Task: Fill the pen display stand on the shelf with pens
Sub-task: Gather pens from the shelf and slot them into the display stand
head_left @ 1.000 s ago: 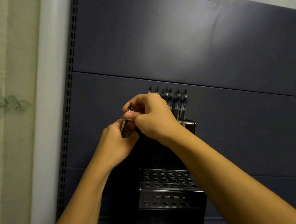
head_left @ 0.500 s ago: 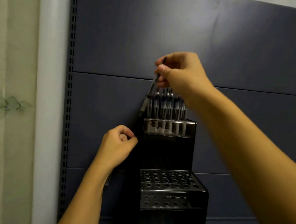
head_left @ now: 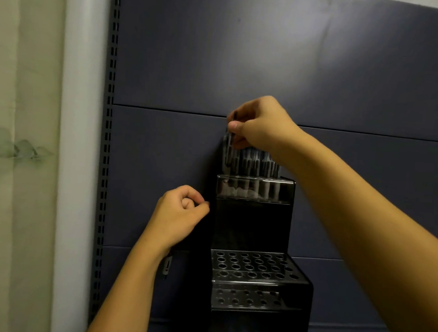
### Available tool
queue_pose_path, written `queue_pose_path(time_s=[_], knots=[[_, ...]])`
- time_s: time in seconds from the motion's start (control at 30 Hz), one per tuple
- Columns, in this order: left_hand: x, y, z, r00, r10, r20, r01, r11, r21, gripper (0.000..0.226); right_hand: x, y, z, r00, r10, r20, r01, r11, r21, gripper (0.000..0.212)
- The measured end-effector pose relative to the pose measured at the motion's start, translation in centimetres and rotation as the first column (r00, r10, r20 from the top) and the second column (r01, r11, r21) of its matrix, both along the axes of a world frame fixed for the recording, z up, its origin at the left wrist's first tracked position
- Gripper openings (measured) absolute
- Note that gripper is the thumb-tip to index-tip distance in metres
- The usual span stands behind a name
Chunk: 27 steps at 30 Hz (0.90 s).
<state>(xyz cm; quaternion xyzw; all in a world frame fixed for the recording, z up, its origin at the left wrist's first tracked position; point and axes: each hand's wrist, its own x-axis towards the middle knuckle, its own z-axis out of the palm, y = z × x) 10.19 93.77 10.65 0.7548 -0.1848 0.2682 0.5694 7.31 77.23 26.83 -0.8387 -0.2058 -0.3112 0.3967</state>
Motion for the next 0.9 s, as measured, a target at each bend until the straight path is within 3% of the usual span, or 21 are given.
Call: queue_pose_path(time_s=[0.33,0.8,0.9], knots=[[0.1,0.2,0.2,0.995,-0.092,-0.041,0.086,0.988,-0.129,0.011,-0.5,0.5,-0.2,0.987,-0.153,0.039,0.158,0.974,-0.164,0.025],[-0.1,1.4,2.1,0.981,-0.166,-0.101,0.131,0.949,-0.288,0.018,-0.7,1.1,-0.3,0.979,-0.192,-0.064,0.167,0.946,-0.278,0.021],[-0.2,1.9,4.2,0.98,-0.179,-0.088,0.141,0.934,-0.329,0.02,-1.7,0.6,-0.6,0.968,-0.249,0.002,0.237,0.918,-0.318,0.029]])
